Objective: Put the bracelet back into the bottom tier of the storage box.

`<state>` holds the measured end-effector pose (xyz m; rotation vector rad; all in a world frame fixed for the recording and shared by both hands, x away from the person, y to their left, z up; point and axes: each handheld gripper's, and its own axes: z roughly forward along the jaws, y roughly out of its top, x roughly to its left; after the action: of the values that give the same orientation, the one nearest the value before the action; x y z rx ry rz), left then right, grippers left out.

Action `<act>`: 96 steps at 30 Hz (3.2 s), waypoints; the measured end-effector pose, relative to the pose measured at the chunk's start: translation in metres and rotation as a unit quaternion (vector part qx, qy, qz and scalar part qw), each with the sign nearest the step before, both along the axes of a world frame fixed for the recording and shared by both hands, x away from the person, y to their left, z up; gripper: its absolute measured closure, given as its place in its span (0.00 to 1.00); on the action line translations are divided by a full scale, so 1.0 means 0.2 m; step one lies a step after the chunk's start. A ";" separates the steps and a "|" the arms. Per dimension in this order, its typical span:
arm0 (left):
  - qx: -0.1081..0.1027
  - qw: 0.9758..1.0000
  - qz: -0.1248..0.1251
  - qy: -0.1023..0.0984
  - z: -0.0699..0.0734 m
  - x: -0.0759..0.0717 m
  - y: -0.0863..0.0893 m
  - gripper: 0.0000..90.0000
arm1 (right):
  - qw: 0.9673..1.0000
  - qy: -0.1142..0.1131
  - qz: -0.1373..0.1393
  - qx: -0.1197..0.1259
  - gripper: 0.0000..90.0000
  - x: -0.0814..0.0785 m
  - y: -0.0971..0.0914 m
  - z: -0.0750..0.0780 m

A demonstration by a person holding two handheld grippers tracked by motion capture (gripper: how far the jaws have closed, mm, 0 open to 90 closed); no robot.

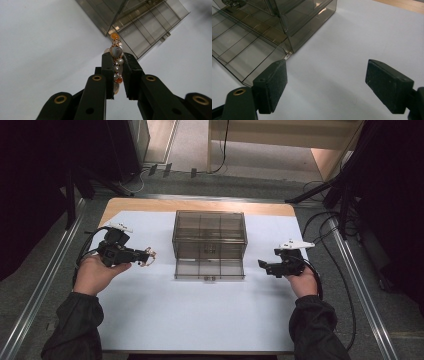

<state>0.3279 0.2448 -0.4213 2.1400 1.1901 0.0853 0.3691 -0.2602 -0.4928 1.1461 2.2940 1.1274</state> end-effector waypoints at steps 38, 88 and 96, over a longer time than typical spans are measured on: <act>0.012 0.998 -0.063 0.004 0.01 0.03 -0.29 0.92 | 1.000 -0.006 -0.003 -0.001 0.21 -0.05 -0.02 0.00; 0.091 0.992 -0.075 0.039 -0.24 0.20 -0.57 0.91 | 1.000 -0.002 -0.009 -0.004 0.21 -0.07 -0.04 0.00; 0.103 0.990 -0.080 0.049 -0.29 0.20 -0.61 0.91 | 1.000 -0.003 -0.009 -0.004 0.21 -0.07 -0.05 0.00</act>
<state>0.3685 0.1222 -0.4783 2.4388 1.1004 0.0339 0.3551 -0.2693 -0.4936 1.1572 2.2774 1.1130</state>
